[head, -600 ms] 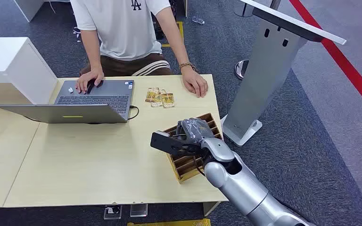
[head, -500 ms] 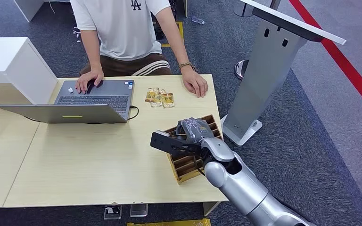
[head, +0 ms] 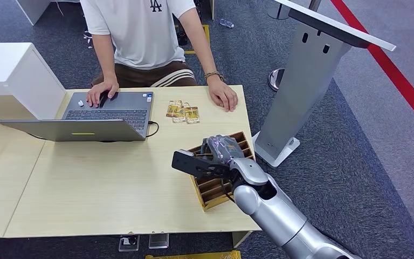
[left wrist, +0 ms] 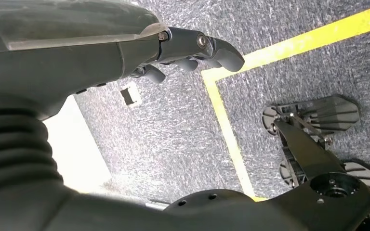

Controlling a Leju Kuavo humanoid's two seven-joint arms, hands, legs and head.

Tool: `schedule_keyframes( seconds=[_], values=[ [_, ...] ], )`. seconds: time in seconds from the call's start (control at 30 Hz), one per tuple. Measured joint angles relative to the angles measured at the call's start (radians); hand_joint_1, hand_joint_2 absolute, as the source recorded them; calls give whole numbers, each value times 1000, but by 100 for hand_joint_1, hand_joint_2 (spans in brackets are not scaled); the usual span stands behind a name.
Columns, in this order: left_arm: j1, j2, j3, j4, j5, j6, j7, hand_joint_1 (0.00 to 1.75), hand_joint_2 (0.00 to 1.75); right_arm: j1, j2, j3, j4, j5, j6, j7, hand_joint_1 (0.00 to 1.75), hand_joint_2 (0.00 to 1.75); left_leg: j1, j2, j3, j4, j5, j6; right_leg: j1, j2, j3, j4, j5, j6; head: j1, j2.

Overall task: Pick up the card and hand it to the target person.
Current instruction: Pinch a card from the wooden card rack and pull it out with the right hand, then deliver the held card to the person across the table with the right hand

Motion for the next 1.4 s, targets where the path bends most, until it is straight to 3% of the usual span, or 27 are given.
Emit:
schedule_keyframes(
  seconds=[0.27,0.43,0.67,0.8,1.0,1.3,1.4],
  values=[
    [7,4,-6,0,9,36,9,0,175,2,-19,-17,-81,10,5,60,166,175,0,0,0,0,0,0,0,0,0,0,0,0,0,0],
    [18,8,-9,0,12,46,6,0,175,-1,-65,-60,-261,42,32,88,166,175,0,0,0,0,0,0,0,0,0,0,0,0,0,0],
    [25,9,-14,0,20,55,-2,0,175,-15,-109,-108,-520,60,45,56,166,175,0,0,1,0,0,0,0,0,0,0,0,0,-1,0],
    [24,9,-15,0,19,53,-6,0,175,-19,-114,-109,-583,31,0,-34,166,175,0,0,0,0,0,0,0,0,0,0,0,0,-1,0],
    [19,9,-22,0,14,49,-6,0,175,-22,-105,-100,-558,-9,-103,-164,166,175,0,0,0,0,0,0,0,0,0,0,0,0,0,0],
    [2,6,-38,0,2,45,-6,0,175,-42,-41,-77,-320,-39,-428,-451,166,175,0,0,-1,0,0,0,0,0,0,0,0,0,0,0],
    [-1,4,-41,0,1,45,-6,0,175,-51,-11,-71,-229,-59,-478,-498,166,175,0,0,0,0,0,0,0,0,1,0,0,0,-1,0]
  ],
)
